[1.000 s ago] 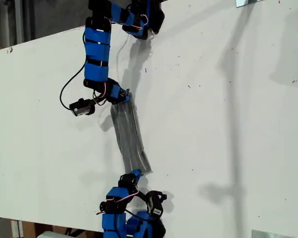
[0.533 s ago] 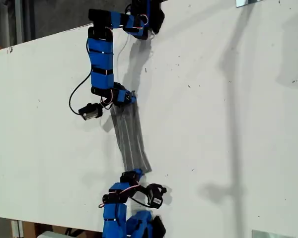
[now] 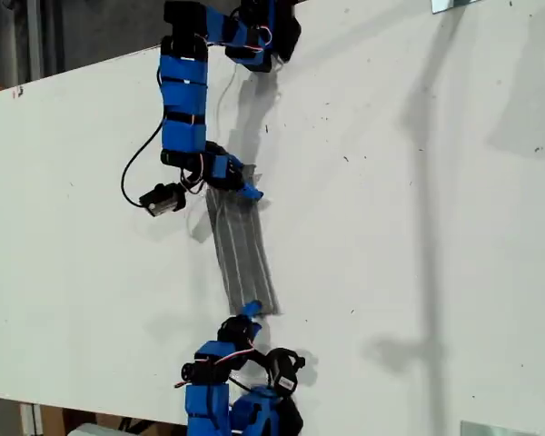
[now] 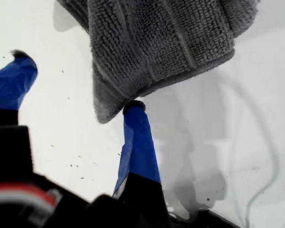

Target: Grasp corners of a square towel and fold twice.

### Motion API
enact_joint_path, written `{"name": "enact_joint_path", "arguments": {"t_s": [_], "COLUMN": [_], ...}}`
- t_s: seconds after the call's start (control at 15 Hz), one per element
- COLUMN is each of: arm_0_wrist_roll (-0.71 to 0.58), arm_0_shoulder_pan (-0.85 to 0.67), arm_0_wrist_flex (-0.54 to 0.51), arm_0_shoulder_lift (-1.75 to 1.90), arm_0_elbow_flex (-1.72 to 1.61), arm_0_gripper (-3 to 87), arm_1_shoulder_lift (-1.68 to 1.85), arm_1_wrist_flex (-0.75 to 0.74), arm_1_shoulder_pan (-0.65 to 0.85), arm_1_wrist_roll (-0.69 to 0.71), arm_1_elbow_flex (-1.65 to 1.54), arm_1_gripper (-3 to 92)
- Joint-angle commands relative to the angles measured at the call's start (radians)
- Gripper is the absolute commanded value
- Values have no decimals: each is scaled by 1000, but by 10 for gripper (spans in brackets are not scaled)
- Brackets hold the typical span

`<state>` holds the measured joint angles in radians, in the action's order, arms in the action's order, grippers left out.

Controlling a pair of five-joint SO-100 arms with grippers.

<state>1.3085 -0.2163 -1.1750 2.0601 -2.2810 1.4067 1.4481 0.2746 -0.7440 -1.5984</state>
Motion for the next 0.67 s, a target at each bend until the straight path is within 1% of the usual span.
{"name": "enact_joint_path", "arguments": {"t_s": [0.0, 0.2, 0.33, 0.4, 0.47, 0.6], "arm_0_wrist_roll": [25, 25, 18, 3, -23, -63], "arm_0_shoulder_pan": [25, 11, -3, -38, -104, -196], "arm_0_wrist_flex": [-81, -100, -133, -160, -164, -146], "arm_0_shoulder_lift": [112, 215, 272, 305, 356, 508], "arm_0_elbow_flex": [43, -23, -41, -69, -133, -282], "arm_0_gripper": [211, 210, 210, 209, 209, 209], "arm_1_shoulder_lift": [140, 183, 169, 133, 69, -67], "arm_1_wrist_flex": [40, 87, 87, 63, 21, -64], "arm_1_shoulder_pan": [40, 87, 138, 169, 196, 235], "arm_1_wrist_roll": [9, 44, 74, 89, 106, 129], "arm_1_elbow_flex": [28, 28, 20, 15, 12, 20], "arm_1_gripper": [423, 432, 432, 431, 431, 433]}}
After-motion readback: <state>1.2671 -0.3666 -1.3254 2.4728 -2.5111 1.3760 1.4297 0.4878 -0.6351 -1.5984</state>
